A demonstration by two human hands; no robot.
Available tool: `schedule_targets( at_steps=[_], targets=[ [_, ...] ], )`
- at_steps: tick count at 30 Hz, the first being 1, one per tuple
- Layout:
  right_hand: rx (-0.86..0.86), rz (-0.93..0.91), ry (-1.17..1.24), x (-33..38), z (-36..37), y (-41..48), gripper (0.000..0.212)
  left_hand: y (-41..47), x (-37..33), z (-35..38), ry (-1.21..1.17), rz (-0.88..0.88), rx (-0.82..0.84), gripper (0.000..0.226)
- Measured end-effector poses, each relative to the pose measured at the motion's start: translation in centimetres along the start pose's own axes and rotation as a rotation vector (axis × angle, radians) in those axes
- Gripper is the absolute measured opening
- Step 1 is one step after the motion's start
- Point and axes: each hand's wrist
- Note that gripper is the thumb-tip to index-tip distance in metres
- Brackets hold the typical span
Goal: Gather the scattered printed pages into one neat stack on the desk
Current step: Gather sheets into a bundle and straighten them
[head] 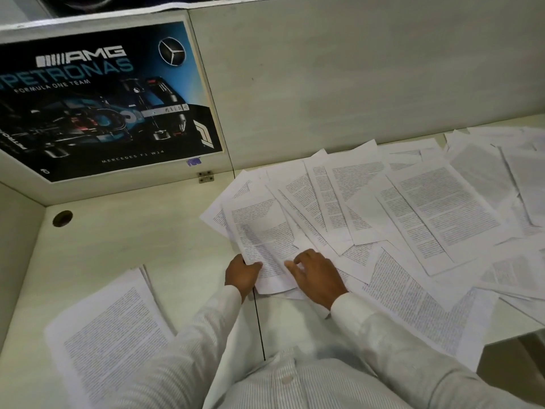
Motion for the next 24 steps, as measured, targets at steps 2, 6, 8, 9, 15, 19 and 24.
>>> schedule_targets(
  at_steps=[2,6,8,9,15,19,24],
  targets=[
    [-0.119,0.087,0.076,-1.2,-0.4,0.6,0.044,0.0,0.1,0.0,-0.089,-0.024,-0.013,0.029],
    [-0.006,0.171,-0.146,-4.3,-0.9,2.7,0.078,-0.2,-0.6,0.4,-0.266,-0.12,-0.026,0.044],
    [0.168,0.183,-0.268,-5.6,-0.8,3.4,0.103,-0.3,-0.8,0.6,-0.269,-0.12,-0.002,0.043],
    [0.205,0.183,-0.284,-6.0,-0.8,3.6,0.108,-0.4,-0.7,0.8,-0.248,-0.106,0.003,0.039],
    [0.157,0.18,-0.341,-6.0,-0.4,4.2,0.075,0.4,0.2,1.5,-0.124,-0.077,-0.025,0.035],
    [0.066,0.186,-0.341,-6.1,-0.6,4.4,0.045,0.8,0.4,1.1,-0.09,-0.07,-0.044,0.03],
    [-0.15,0.246,-0.18,-5.9,-2.2,6.4,0.023,0.9,0.0,0.7,-0.145,-0.077,-0.044,0.026]
  ],
)
Point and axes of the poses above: each hand's wrist, its own y-axis towards the middle knuckle, its own z-axis out of the palm, x = y × z, and after that the axes turned 14 degrees about -y, right-handed
